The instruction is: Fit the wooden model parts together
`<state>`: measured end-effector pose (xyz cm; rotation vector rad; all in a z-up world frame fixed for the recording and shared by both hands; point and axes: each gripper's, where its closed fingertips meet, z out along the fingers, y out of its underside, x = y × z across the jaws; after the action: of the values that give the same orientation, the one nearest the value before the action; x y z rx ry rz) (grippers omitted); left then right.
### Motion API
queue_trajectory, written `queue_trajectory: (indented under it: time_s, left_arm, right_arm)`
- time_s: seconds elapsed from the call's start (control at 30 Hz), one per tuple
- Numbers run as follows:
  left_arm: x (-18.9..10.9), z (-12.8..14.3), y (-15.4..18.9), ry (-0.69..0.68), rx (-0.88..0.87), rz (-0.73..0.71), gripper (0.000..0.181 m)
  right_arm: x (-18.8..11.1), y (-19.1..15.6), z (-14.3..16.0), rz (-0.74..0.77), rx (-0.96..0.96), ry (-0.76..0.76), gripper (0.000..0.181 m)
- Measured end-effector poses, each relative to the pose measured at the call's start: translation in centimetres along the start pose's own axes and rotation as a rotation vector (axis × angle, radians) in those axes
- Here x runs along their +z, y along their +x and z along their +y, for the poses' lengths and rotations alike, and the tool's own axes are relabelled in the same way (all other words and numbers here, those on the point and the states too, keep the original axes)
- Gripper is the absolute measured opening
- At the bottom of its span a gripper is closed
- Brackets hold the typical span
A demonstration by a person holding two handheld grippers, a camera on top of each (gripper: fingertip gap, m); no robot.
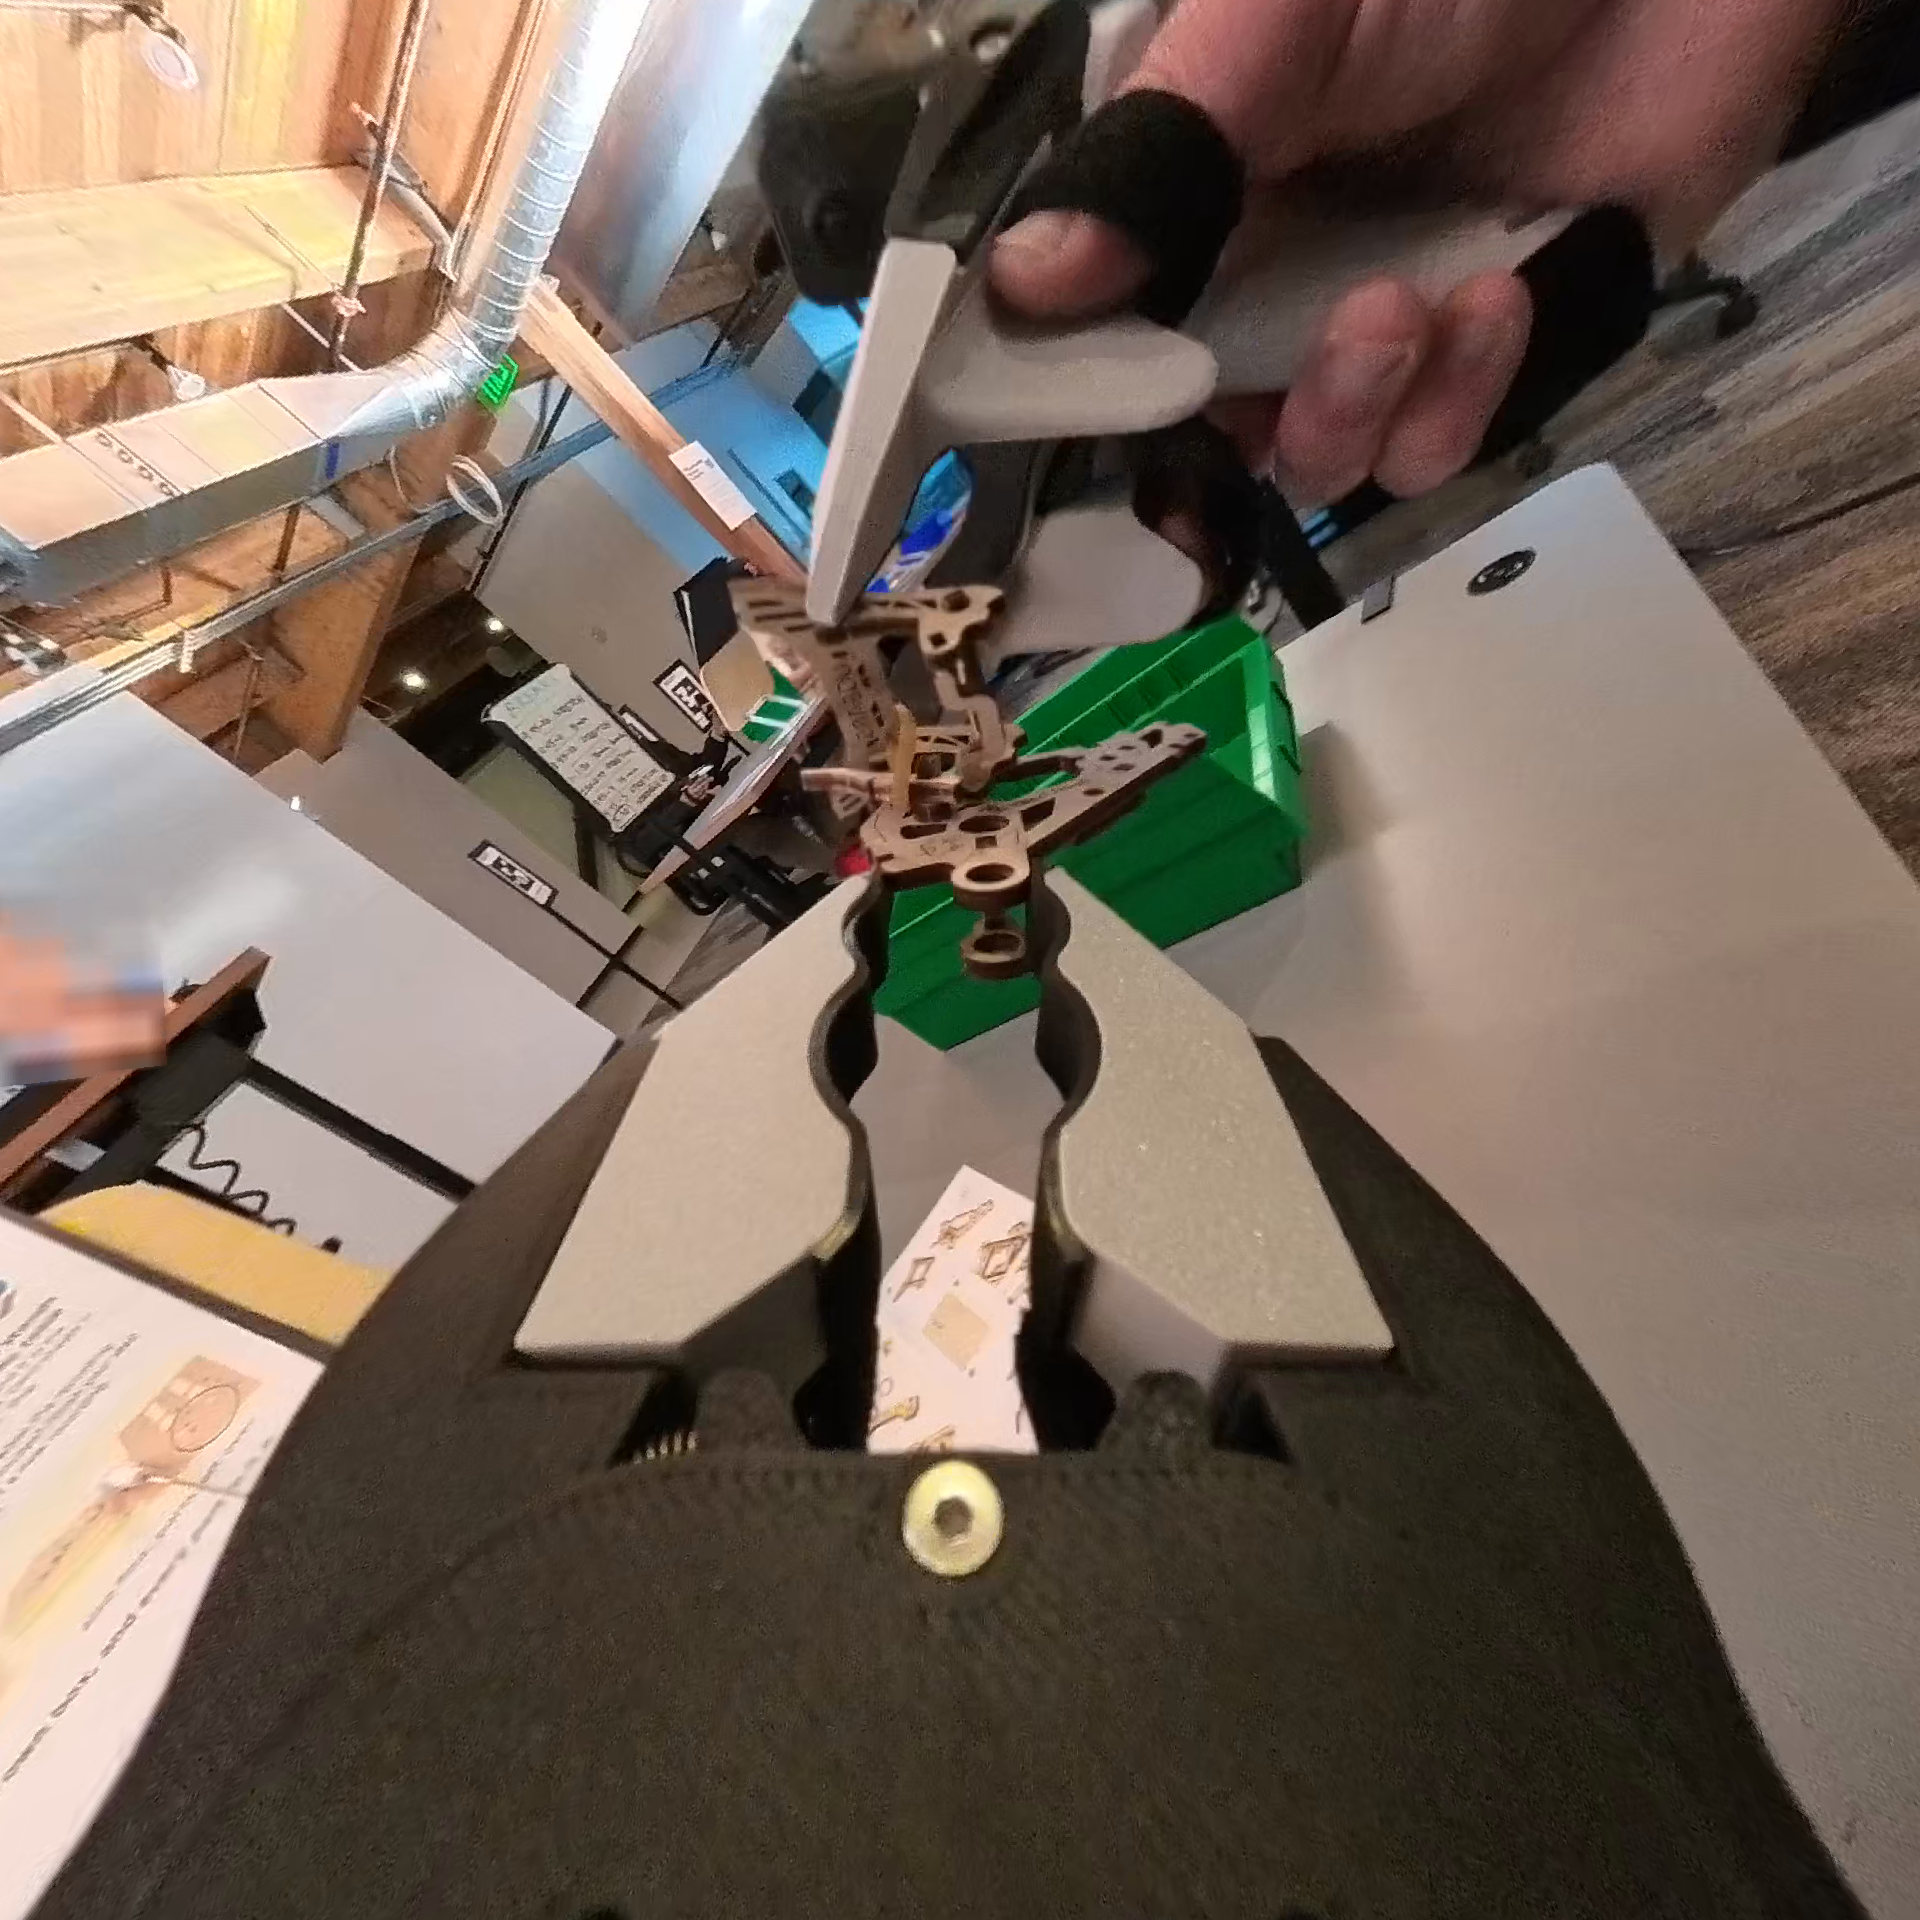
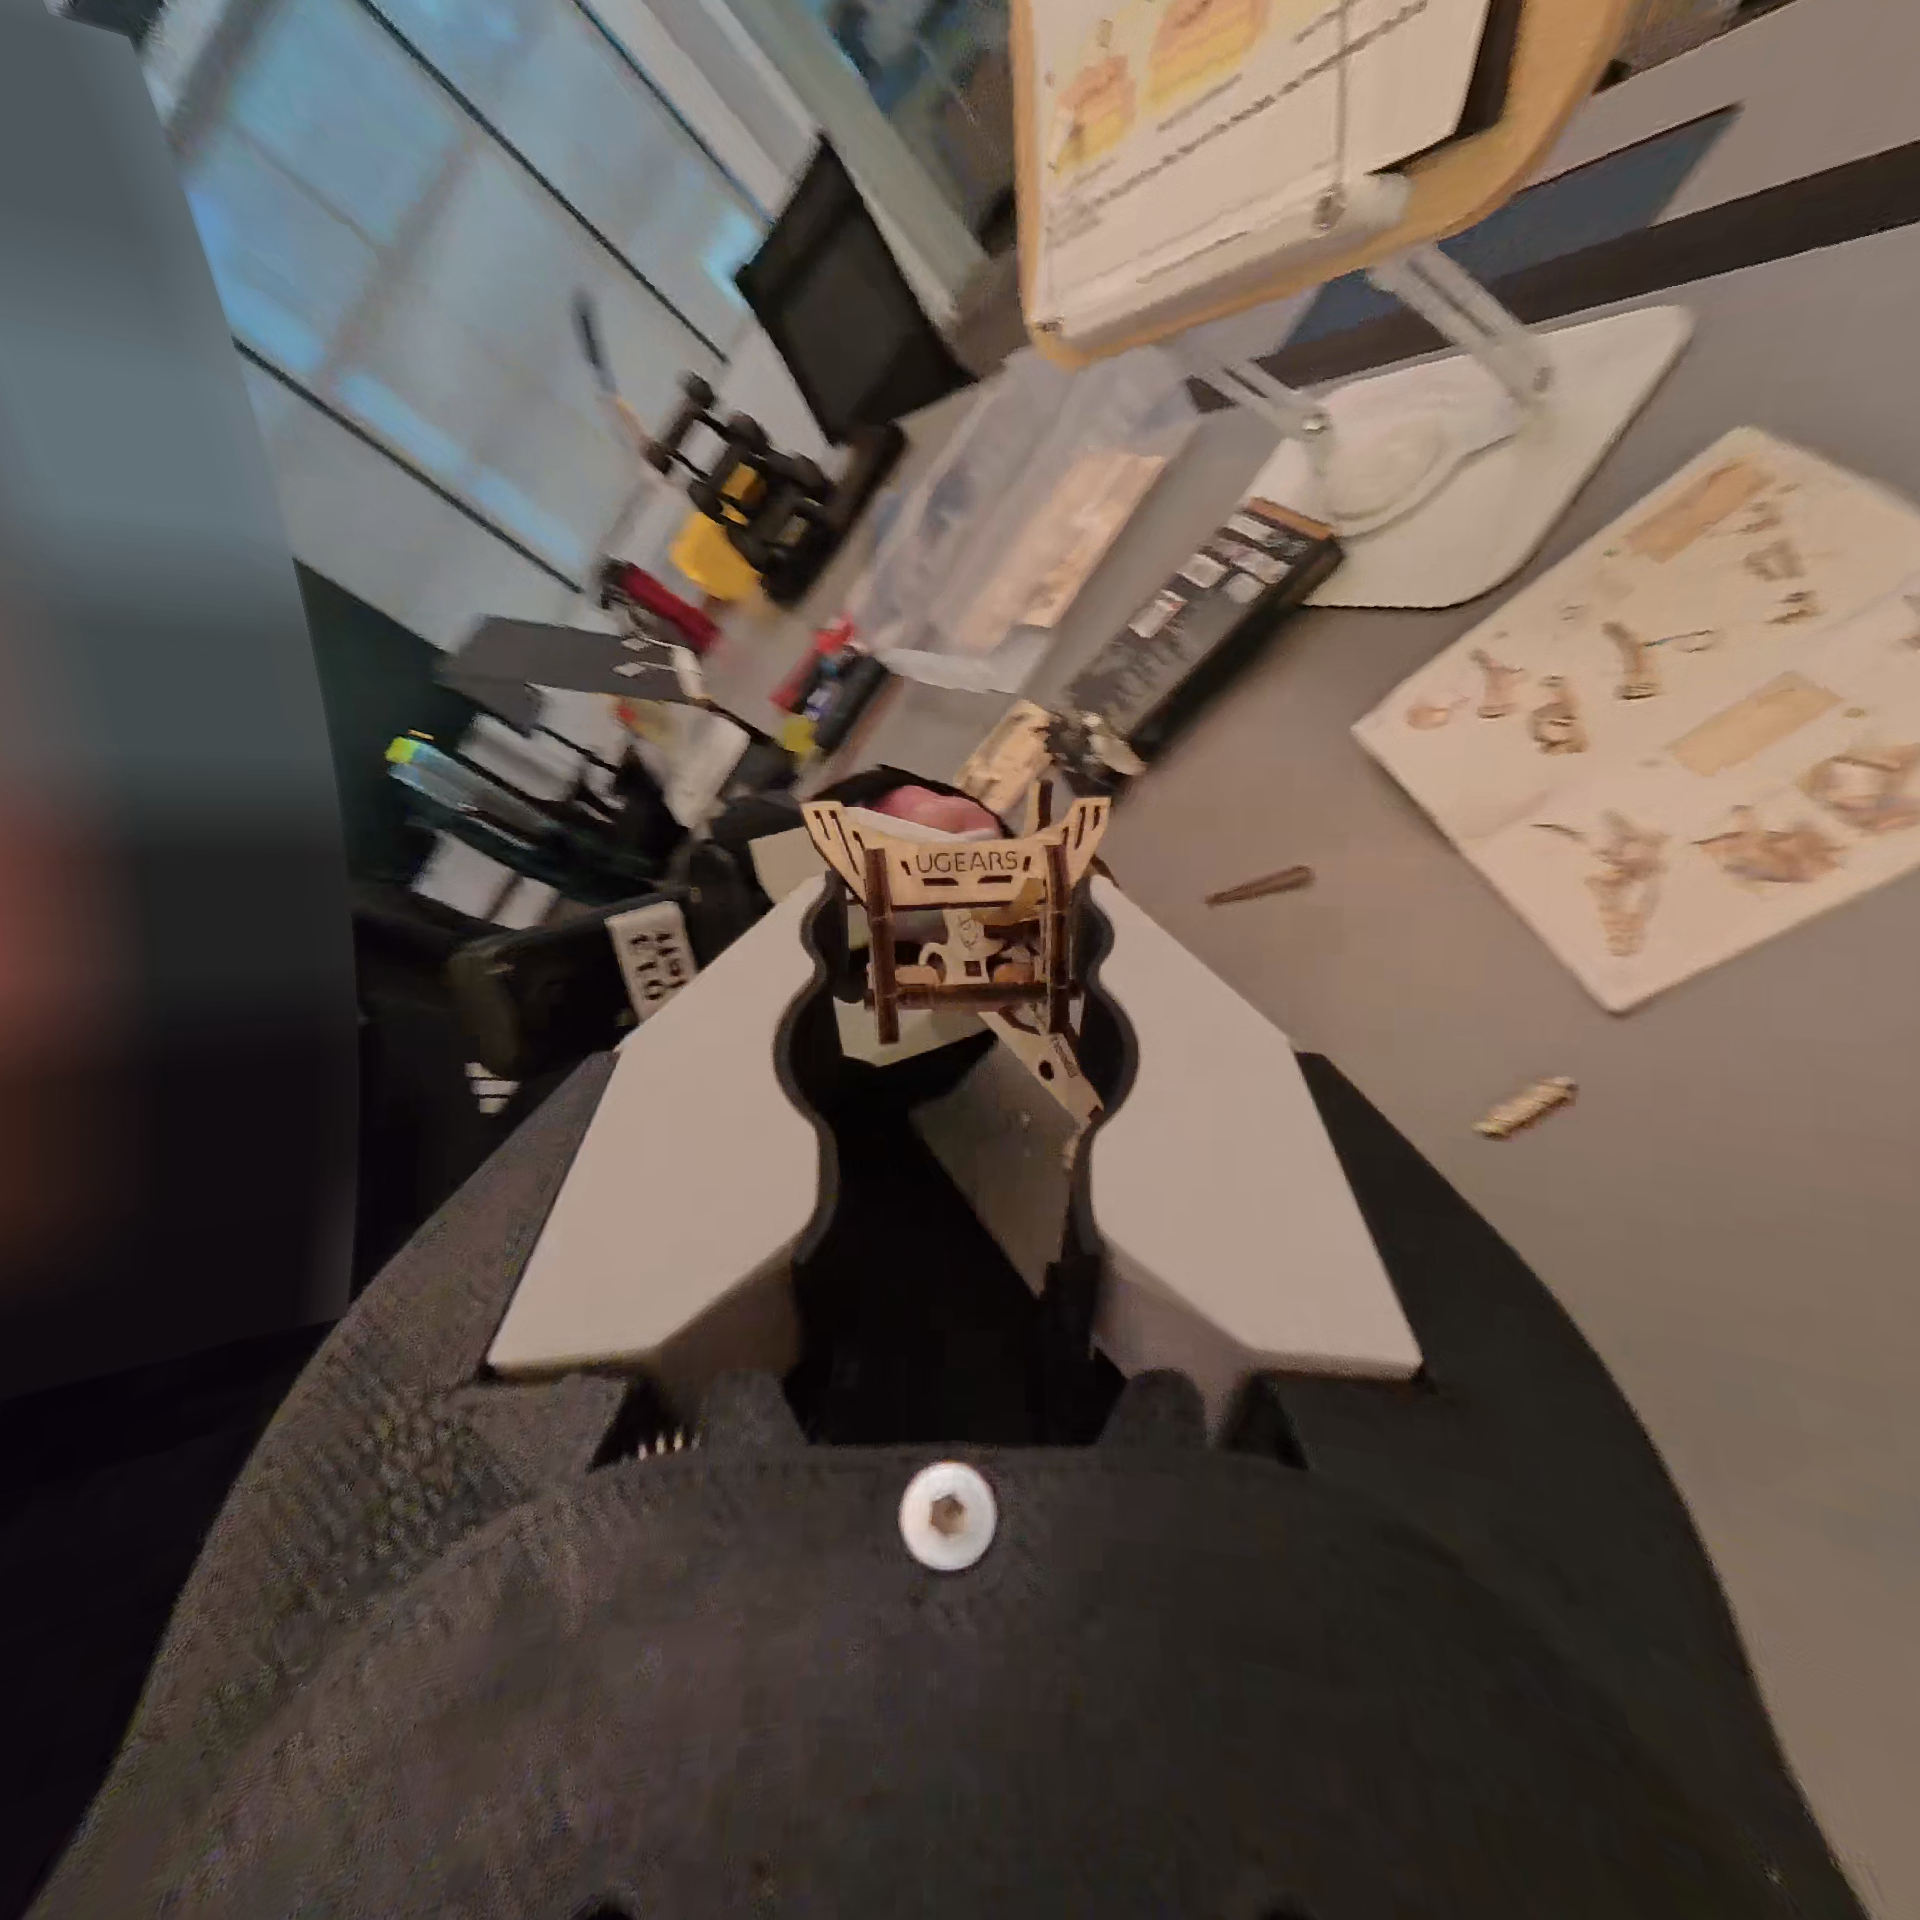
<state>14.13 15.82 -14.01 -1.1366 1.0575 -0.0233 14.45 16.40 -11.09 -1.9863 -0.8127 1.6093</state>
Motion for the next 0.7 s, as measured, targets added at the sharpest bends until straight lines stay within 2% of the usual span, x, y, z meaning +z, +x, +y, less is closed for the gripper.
queue_trajectory:
  time_s: [0.03, 0.47, 0.7]
  left_arm:
    - [0.0, -0.1, 0.0, 0.006, -0.01, 0.008, 0.023]
    - [-0.5, -0.5, 0.3, 0.078, -0.093, 0.118, 0.023]
    - [-0.3, 1.0, 1.7, 0.056, -0.122, 0.222, 0.024]
  right_arm:
    - [-0.1, -0.1, -0.1, -0.035, 0.024, 0.013, 0.04]
    - [-0.4, -0.7, 0.2, -0.217, 0.112, 0.047, 0.04]
    - [-0.4, 0.9, 1.5, -0.215, 0.153, 0.07, 0.04]
